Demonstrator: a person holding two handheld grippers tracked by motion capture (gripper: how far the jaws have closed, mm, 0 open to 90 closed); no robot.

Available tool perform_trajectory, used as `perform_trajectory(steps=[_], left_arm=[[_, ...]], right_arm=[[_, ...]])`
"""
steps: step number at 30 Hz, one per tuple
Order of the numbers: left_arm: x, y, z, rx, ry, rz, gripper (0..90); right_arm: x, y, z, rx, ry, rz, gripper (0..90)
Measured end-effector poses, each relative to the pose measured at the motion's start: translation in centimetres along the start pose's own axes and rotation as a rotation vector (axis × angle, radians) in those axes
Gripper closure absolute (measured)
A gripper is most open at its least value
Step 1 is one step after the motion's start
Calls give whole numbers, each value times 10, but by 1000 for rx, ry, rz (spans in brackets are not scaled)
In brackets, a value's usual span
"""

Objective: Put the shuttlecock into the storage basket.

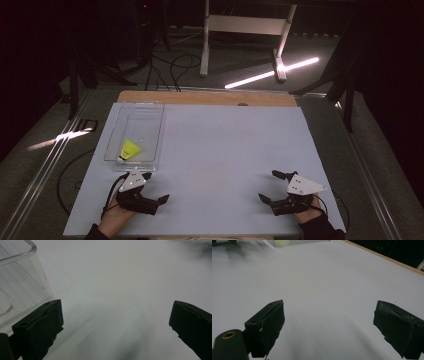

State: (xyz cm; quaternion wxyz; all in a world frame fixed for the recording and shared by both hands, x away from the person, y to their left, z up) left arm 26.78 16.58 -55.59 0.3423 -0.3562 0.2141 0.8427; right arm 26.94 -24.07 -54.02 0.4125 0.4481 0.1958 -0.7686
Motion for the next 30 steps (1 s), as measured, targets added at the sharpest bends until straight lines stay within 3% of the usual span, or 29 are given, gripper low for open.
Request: perform_trajectory(steps=[13,30], left_arm=[[0,1,-2,-21,8,-24,2],[0,1,-3,-12,11,-12,2]], right_arm=[[2,4,0,17,-11,-23,98],[3,5,-1,22,-19,-36,98]])
Point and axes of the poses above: each handheld gripper's, and its own axes: z roughly backward along the jaws, x roughly out of its underside, y roughly to its right, the point moved 6 cm from there along -z, roughly forward along the jaws, and after that the axes turned 5 degrees about -y, right-handed, at the moved point
